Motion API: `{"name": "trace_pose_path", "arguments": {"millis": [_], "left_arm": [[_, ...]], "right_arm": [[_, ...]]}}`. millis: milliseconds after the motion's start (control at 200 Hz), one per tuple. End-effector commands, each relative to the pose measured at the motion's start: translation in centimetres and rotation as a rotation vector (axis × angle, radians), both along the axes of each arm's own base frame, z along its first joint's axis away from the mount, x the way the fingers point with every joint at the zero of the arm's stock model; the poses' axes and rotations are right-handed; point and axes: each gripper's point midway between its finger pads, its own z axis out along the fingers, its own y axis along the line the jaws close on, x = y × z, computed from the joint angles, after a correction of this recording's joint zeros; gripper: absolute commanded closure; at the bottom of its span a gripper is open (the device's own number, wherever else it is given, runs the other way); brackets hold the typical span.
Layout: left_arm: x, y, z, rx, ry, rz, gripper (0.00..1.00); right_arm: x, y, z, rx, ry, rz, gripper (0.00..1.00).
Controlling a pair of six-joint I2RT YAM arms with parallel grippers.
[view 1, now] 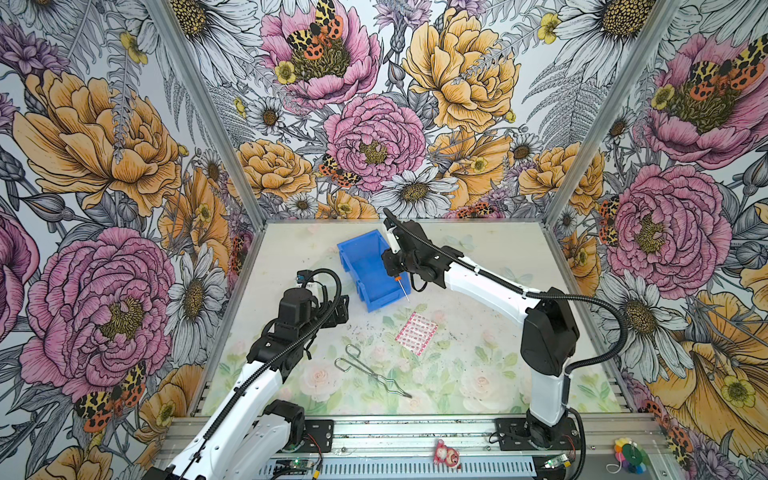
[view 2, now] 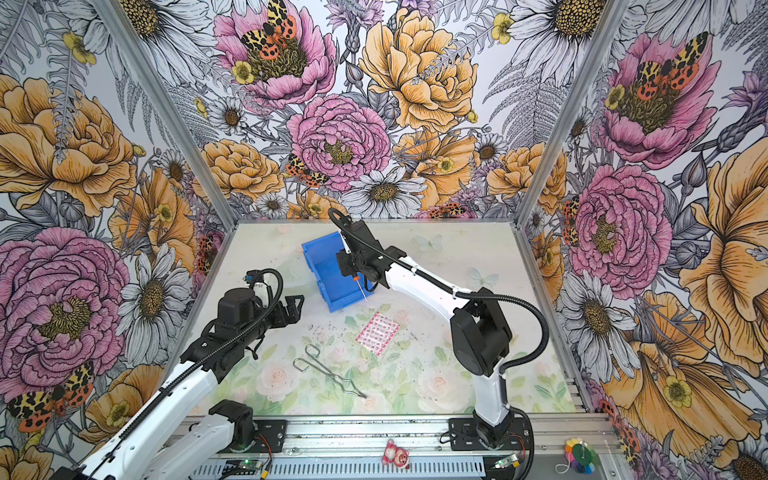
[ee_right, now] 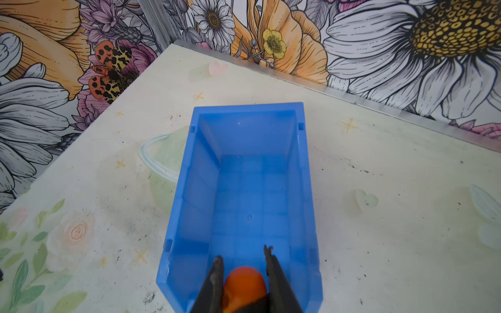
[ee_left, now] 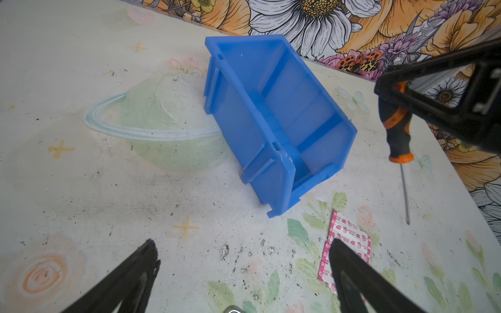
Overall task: Put the screwdriver in the bin
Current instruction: 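Carry the screwdriver with the right gripper over the blue bin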
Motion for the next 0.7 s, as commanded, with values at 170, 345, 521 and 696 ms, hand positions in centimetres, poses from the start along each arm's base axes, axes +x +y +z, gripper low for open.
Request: {"name": "trace_pose_path", "arguments": {"millis": [170,345,521,696], "left_arm": [[-0.5,-0.4,0.0,-0.014,0.008,-0.039,0.01],[-0.9,-0.3,-0.1,-0.024,0.014,-0.029,0.01],[-0.9,-0.3,-0.2,-0.023,0.023,-0.034,0.01],[-0.9,-0.5,-0.4,-0.028,0.034,-0.04,0.01]], "right_arm": [[3.3,3.9,-0.3,0.024,-0.029,0.016,1.0],[5.3,5.2,-1.4,0.029,-0.043,0.003,1.0],[6.7,6.0,-3.0,0.038,-0.033,-0.004,1.0],[7.7,6.0,-5.0,0.024,-0.016,-0.023,1.0]]}}
